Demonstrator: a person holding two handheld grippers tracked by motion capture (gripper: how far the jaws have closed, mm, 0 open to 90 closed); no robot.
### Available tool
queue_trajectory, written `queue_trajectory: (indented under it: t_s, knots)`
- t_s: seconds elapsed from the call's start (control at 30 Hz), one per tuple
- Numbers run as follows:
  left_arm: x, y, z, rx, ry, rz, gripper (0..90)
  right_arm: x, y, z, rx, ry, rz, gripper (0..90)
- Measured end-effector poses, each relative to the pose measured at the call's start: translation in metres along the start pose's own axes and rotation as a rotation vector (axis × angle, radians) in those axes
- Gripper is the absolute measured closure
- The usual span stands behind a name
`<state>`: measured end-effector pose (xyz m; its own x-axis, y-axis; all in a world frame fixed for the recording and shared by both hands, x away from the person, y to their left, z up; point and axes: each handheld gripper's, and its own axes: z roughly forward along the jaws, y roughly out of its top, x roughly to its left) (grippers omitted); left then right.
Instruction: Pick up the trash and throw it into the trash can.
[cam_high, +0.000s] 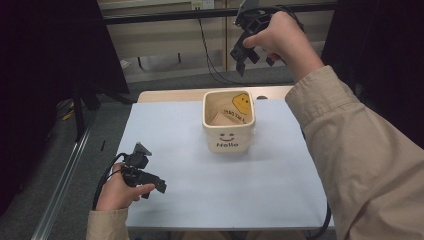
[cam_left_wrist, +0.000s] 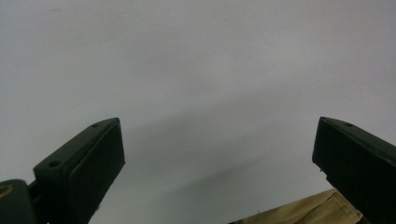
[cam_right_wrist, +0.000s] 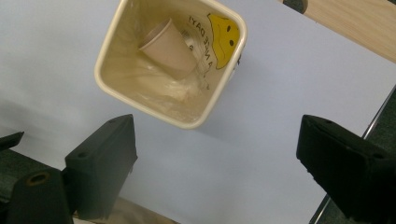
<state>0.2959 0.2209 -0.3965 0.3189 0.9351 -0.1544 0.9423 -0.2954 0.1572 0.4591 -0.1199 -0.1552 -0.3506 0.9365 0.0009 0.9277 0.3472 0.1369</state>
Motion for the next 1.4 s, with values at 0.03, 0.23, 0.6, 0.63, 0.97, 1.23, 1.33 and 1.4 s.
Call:
queue_trajectory:
  t_s: [0.03,0.23,0.6,0.63,0.97,1.23,1.33,1.4]
  knots:
    - [0.000,0.000,0.000,-0.002,0.001,0.001,2.2,-0.002,-0.002,0.000,0.001,0.002,0.001,11.9]
    - [0.000,-0.001,-0.001,-0.005,0.001,-0.005,2.2,-0.016,-0.017,0.002,0.003,-0.010,0.011,11.7]
    - [-0.001,-0.001,-0.002,-0.006,0.006,-0.004,2.2,-0.049,-0.065,0.007,0.004,-0.051,0.023,11.5]
    - [-0.001,-0.001,-0.002,-0.009,0.010,-0.002,2.2,-0.051,-0.070,0.008,0.005,-0.054,0.022,11.5]
    - [-0.003,-0.001,-0.004,-0.003,0.013,0.003,2.2,-0.061,-0.115,0.047,0.024,-0.079,-0.013,11.1]
    - [-0.003,-0.001,-0.004,-0.004,0.019,0.005,2.2,-0.067,-0.145,0.076,0.021,-0.098,-0.042,10.7]
    - [-0.004,-0.001,-0.004,-0.005,0.014,0.001,2.2,-0.069,-0.157,0.088,0.022,-0.099,-0.040,10.5]
    - [-0.004,-0.001,-0.004,-0.009,0.016,0.000,2.2,-0.070,-0.165,0.094,0.028,-0.106,-0.041,10.2]
